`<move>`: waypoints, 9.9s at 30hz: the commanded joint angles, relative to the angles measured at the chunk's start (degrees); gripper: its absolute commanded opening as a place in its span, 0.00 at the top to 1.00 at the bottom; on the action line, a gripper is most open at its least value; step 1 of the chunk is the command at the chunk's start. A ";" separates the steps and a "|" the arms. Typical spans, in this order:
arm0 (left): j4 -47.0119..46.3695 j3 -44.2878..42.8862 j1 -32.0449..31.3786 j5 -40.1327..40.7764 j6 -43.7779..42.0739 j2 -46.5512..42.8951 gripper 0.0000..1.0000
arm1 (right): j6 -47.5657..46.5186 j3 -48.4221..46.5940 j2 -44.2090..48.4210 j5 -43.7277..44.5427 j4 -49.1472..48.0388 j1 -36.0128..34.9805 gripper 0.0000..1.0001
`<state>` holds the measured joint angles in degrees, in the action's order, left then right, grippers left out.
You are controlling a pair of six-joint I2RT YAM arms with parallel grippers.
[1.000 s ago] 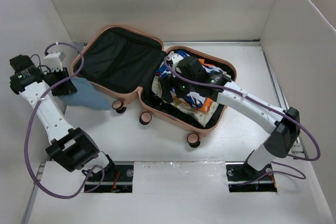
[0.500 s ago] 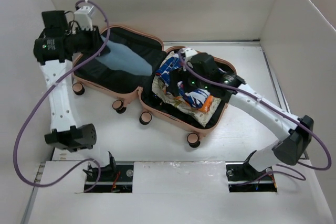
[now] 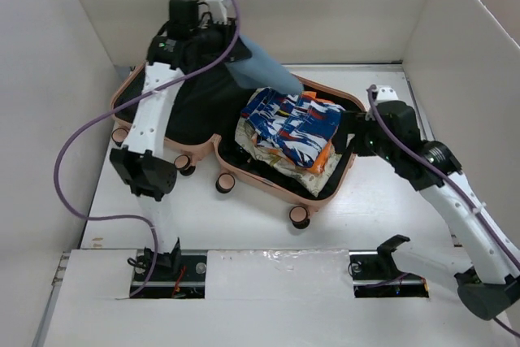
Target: Pack the luggage
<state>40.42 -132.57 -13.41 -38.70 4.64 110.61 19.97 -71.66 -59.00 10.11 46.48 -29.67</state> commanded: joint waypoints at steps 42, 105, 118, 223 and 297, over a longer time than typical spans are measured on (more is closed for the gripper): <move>6.16 43.89 -5.66 -6.74 -19.59 -4.70 0.75 | -1.96 5.12 -7.35 -14.59 -11.32 0.75 0.01; -3.52 7.33 -8.56 14.53 -8.60 13.06 0.44 | -13.20 -11.49 -23.97 -5.37 -10.00 12.89 0.12; -3.42 6.53 -2.34 22.25 -5.61 -0.82 0.10 | -5.74 -4.47 -22.90 -10.45 -16.68 -0.30 0.32; 0.19 8.91 -47.17 9.50 -17.83 -26.76 0.00 | 0.69 21.91 5.04 -3.42 -2.09 44.08 0.11; 5.56 62.34 -33.26 20.50 -107.48 -42.23 0.00 | -18.65 13.03 -1.47 -36.04 -15.28 27.56 0.08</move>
<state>48.29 -68.77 -45.56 -17.54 -100.90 68.62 -0.93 -59.11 -62.37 -24.73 35.46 -1.61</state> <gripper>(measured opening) 0.997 0.918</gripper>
